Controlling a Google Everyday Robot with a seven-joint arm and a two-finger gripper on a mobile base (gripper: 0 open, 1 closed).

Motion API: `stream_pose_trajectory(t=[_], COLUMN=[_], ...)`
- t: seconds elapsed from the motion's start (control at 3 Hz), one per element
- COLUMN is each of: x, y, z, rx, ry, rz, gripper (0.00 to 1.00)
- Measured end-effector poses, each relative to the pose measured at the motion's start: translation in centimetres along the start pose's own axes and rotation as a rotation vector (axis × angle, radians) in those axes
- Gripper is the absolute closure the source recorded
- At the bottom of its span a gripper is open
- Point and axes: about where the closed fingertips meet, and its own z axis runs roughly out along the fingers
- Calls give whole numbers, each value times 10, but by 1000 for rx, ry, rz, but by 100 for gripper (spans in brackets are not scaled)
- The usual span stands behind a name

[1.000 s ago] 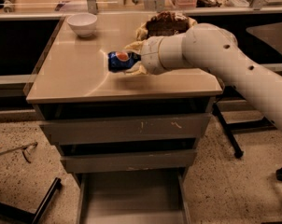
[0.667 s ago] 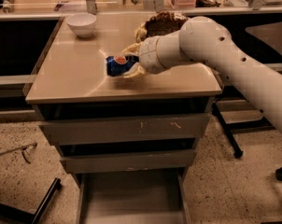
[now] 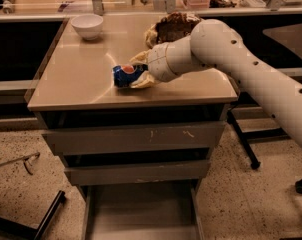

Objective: Pick pepsi can from bottom drawer and place on counter

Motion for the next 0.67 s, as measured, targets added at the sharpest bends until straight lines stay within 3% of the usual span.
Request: stream_pose_trajectory(t=[0.33, 0.67], x=[0, 0], y=[0, 0], z=[0, 0], rx=[0, 0], ry=[0, 0], rz=[0, 0], gripper=[82, 58])
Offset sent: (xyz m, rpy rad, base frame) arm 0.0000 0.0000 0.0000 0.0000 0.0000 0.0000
